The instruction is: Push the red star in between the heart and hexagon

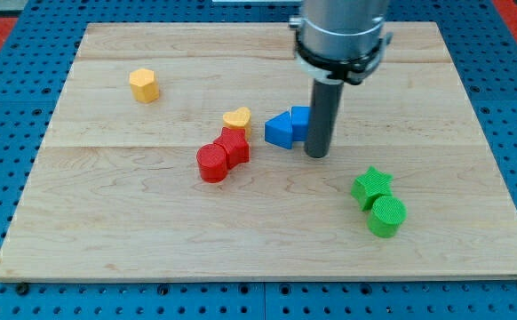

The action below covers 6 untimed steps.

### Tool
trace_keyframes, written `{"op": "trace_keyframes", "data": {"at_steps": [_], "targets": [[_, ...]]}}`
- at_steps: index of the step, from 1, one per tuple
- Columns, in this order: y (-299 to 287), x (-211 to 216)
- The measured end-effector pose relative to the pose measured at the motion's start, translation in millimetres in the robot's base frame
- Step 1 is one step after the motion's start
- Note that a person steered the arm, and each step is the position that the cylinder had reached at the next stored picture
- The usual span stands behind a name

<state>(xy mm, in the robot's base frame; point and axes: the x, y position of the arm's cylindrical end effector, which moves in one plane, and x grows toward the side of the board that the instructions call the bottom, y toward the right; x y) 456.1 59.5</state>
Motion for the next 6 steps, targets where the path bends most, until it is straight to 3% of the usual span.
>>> {"op": "trace_keyframes", "data": {"at_steps": [4,6], "targets": [[-63,10],[-142,-12]]}}
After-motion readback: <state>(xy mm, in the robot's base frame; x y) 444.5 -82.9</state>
